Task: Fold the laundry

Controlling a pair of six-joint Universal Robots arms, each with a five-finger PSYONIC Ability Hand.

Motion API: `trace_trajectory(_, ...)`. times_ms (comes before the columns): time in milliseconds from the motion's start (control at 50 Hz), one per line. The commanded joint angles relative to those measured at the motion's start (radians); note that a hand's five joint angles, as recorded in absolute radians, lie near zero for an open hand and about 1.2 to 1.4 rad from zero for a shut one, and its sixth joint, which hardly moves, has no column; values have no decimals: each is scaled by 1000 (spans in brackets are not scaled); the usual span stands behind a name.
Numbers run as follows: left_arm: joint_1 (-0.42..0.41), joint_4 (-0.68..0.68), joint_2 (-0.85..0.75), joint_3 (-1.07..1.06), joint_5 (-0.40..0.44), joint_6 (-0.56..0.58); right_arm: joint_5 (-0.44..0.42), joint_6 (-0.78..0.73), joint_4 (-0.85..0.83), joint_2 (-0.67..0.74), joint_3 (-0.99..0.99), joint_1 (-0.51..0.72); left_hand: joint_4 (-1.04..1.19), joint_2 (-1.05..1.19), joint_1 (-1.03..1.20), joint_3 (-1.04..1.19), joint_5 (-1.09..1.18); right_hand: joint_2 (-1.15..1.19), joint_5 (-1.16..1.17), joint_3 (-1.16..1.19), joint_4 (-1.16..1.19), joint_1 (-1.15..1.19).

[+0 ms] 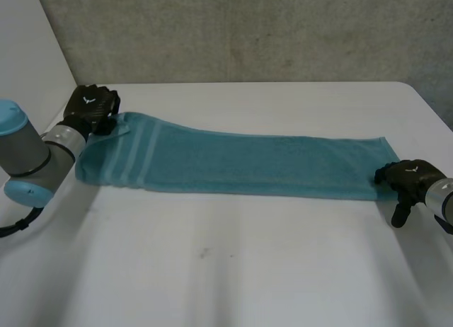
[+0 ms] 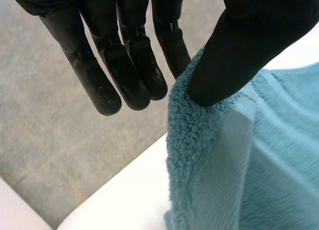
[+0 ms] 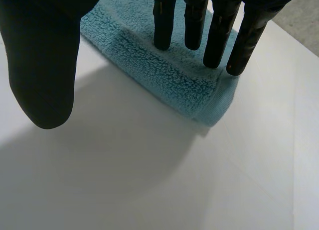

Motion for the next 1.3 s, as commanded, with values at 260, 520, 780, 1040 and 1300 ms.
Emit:
trace_trajectory(260, 28, -3, -87, 17, -6, 210, 0, 0, 3, 3, 0, 1, -899, -904, -811, -897, -844, 59, 43, 42, 40, 78)
trace_trajectory(520, 15, 23, 74, -149, 17, 191, -1, 0, 3, -8, 8, 1, -723, -728, -635, -721, -668, 59, 43, 42, 40, 78)
trace_trajectory(780, 29, -60, -87, -18, 23, 305, -1, -2, 3, -2, 5, 1, -720, -725, -632, -718, -665, 56, 40, 39, 37, 75)
trace_trajectory(1040, 40, 55, -294, 364, -227, 309, 10, -2, 3, 0, 6, 3, -685, -690, -596, -683, -630, 56, 40, 39, 37, 75)
trace_trajectory(1300, 5, 82, 28, -122, -78, 296, 3, 2, 3, -18, 6, 3, -691, -696, -602, -689, -636, 76, 60, 60, 57, 96)
